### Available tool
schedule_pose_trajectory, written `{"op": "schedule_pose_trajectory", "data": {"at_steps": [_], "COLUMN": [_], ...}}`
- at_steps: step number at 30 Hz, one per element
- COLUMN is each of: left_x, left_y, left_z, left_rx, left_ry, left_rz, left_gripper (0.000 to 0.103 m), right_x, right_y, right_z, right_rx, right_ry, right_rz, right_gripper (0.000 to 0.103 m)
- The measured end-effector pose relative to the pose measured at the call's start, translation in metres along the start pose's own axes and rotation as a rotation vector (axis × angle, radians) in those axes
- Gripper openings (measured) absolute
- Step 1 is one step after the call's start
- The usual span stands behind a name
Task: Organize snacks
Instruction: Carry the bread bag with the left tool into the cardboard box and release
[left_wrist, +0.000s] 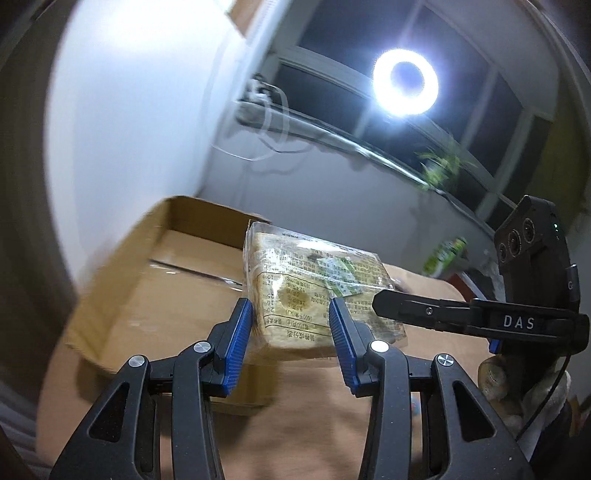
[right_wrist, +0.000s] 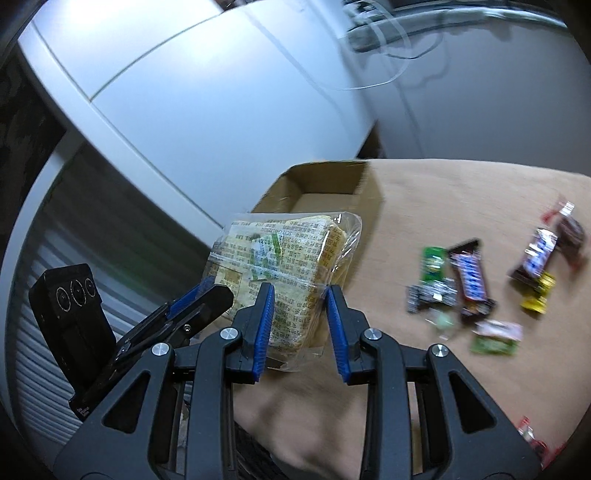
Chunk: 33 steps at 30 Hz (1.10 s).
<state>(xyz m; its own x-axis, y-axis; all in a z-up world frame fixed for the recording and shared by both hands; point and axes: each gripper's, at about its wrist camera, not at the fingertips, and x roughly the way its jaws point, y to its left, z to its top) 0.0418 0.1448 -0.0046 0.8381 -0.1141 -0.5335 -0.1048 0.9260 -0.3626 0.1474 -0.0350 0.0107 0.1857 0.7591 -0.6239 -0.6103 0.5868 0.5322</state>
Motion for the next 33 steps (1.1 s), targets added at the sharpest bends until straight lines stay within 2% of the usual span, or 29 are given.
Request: {"op": "schedule_pose_trajectory", "data": {"at_steps": [3, 14, 21, 33], "left_x": [-0.005, 0.005, 0.013, 0.009], "left_y": [0.023, 0.063, 0.076, 0.073], "left_z": [0.002, 0.002, 0.001, -0.002], "left_rx": [-0.027, -0.06, -0.074, -0.055], "left_ry": [-0.01, 0.018, 0.029, 0.03], "left_rz": [0.039, 0.134, 0.165, 0.182], "left_gripper": [0.042, 0.041, 0.041, 0.041], "right_x": [0.022, 0.086, 0.098, 0.089], "right_y": [0.013, 0.031, 0.033, 0.035], "right_z": [0.004, 0.008, 0.006, 0.008], "right_rx": [-0.026, -0.06, -0.086, -0.108], "right_ry": [0.028, 0.109, 0.13, 0.116], "right_rz": [0.011, 0.0, -0.038, -0.07], "right_gripper": [0.03, 0.03, 0.033, 0.033]}}
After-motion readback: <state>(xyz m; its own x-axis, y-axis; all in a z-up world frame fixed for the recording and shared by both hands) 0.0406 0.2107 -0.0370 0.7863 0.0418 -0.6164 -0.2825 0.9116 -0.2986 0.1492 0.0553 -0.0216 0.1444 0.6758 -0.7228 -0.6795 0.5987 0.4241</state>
